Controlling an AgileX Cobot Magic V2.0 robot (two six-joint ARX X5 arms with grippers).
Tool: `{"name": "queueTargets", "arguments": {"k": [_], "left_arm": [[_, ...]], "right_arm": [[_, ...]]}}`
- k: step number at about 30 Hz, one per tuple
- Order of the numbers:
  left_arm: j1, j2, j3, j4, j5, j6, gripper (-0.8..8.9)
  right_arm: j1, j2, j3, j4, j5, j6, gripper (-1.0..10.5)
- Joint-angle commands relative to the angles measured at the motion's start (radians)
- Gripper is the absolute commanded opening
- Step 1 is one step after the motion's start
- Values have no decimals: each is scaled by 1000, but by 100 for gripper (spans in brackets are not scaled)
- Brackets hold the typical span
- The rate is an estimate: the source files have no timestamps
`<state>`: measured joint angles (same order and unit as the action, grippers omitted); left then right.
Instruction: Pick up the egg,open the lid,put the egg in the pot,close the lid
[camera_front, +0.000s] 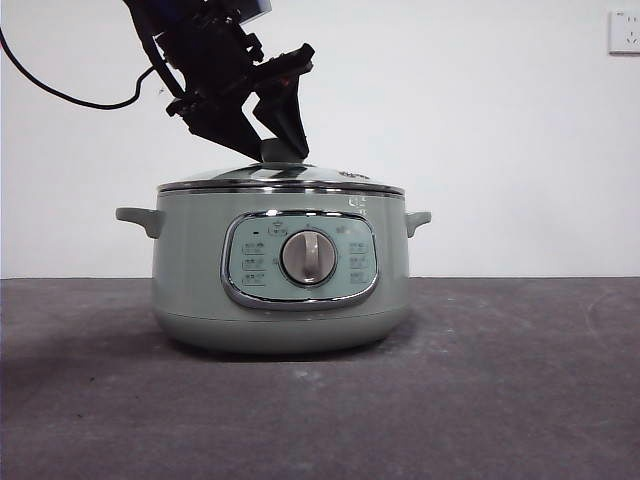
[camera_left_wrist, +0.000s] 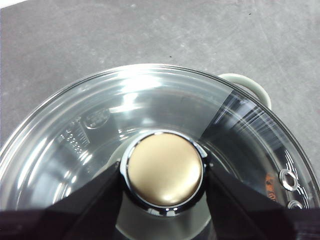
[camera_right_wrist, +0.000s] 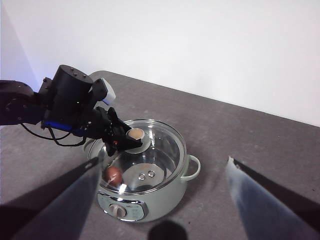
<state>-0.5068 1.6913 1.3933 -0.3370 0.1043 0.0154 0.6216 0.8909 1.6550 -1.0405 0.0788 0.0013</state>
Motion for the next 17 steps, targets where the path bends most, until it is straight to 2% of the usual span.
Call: {"name": "queueTargets", "arguments": {"k": [1, 2, 17], "left_arm": [[-3, 10, 2, -10, 0, 6, 480], [-3, 10, 2, -10, 0, 6, 508], [-3, -18, 2, -13, 2, 7, 507]], "right_arm": [[2, -2, -1, 5, -1, 10, 418], [2, -2, -1, 5, -1, 10, 418], [1, -2, -1, -34, -1, 10, 418]]}}
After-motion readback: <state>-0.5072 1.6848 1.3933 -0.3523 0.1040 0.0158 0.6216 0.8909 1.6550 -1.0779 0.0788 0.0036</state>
